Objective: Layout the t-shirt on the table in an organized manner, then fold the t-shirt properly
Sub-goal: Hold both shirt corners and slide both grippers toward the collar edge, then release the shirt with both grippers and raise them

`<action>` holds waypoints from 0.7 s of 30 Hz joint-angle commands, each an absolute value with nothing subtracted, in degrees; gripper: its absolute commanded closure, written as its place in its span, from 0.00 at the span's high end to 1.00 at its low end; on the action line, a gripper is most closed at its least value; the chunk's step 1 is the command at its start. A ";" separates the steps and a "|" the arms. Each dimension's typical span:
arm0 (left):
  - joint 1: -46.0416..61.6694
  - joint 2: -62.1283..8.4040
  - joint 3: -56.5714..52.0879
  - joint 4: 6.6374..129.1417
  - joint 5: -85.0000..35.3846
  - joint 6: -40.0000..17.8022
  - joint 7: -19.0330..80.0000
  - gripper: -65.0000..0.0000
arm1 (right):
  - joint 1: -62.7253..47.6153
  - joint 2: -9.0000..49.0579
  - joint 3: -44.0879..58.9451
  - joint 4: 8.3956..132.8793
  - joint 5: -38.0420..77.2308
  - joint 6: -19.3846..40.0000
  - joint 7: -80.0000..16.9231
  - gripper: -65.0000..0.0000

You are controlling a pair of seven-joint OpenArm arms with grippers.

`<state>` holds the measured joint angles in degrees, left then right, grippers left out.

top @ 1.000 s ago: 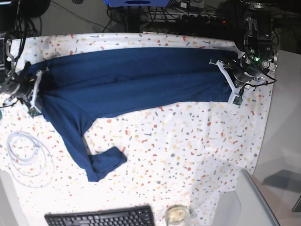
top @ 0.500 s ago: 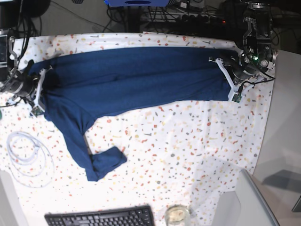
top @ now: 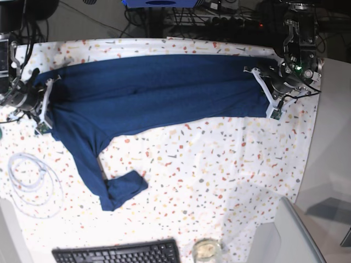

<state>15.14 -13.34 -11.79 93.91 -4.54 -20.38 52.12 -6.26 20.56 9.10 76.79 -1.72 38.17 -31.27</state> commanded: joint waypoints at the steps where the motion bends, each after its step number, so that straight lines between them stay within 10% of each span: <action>1: 14.90 -13.93 -12.35 95.08 -4.35 -20.09 52.00 0.09 | -5.58 21.41 11.47 77.93 -1.54 37.67 -31.96 0.17; 6: 15.08 -13.93 -13.85 96.40 -4.44 -20.09 52.00 0.50 | -5.67 20.00 17.45 81.45 -1.54 37.85 -33.36 0.48; 11: 16.31 -13.85 -19.30 102.29 -4.88 -20.18 52.00 0.78 | -5.49 19.91 19.03 88.13 -1.54 37.93 -33.54 0.52; 18: 16.66 -12.44 -28.88 103.08 -4.97 -20.35 52.09 0.80 | 11.82 17.98 12.53 77.67 -1.45 37.93 -33.27 0.52; 21: 17.36 -9.63 -35.65 102.64 -4.97 -20.44 52.00 0.60 | 22.99 16.40 6.55 62.37 -1.54 37.67 -31.87 0.52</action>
